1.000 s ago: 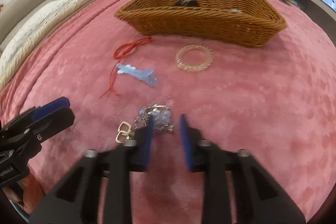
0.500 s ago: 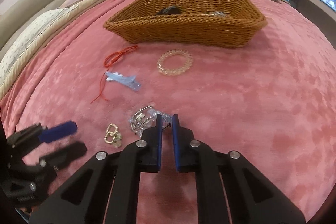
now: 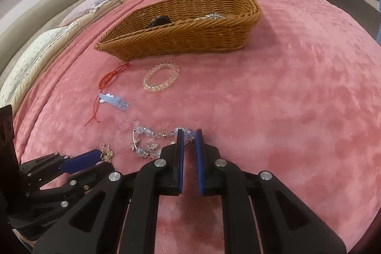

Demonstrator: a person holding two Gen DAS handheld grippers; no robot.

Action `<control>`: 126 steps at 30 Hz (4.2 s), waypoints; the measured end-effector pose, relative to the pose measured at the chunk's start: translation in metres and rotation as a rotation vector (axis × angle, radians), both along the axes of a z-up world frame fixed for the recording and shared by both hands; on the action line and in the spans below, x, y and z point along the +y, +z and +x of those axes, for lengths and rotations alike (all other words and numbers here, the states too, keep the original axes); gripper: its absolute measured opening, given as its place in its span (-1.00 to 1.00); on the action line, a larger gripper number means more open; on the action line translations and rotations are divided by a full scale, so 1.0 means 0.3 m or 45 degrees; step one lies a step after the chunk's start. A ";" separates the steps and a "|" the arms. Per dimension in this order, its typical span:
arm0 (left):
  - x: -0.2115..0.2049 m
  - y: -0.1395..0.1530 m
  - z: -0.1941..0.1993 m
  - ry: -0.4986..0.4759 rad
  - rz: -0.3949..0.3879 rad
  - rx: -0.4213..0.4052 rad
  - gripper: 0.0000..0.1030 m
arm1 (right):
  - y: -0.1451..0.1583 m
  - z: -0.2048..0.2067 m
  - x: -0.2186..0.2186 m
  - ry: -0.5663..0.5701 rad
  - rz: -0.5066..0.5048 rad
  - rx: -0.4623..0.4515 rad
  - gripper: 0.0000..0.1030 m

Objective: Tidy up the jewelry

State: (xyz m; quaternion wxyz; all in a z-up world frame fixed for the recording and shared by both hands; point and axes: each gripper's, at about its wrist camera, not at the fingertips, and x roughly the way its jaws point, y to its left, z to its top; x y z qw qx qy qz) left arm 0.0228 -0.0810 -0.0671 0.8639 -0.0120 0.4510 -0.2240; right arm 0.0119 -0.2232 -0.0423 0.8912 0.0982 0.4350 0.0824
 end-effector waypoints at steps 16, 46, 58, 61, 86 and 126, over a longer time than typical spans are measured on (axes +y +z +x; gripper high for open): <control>0.042 0.032 -0.106 -0.033 0.050 -0.115 -0.60 | 0.014 -0.046 0.002 0.025 0.037 -0.047 -0.85; 0.114 0.011 -0.213 -0.240 0.036 -0.145 -0.54 | -0.019 -0.056 -0.002 0.038 0.072 -0.015 -0.85; 0.071 -0.003 -0.180 -0.211 0.032 -0.113 -0.82 | -0.023 -0.053 -0.002 0.036 0.091 -0.015 -0.85; 0.071 -0.004 -0.179 -0.201 0.034 -0.121 -0.82 | -0.024 -0.054 -0.002 0.036 0.101 -0.017 -0.85; 0.215 0.009 -0.141 -0.010 -0.046 -0.146 -0.84 | 0.017 -0.189 0.062 0.148 -0.009 -0.023 -0.28; 0.175 0.414 0.069 0.022 -0.131 -0.480 -0.84 | 0.446 0.012 0.063 0.093 -0.108 -0.367 -0.85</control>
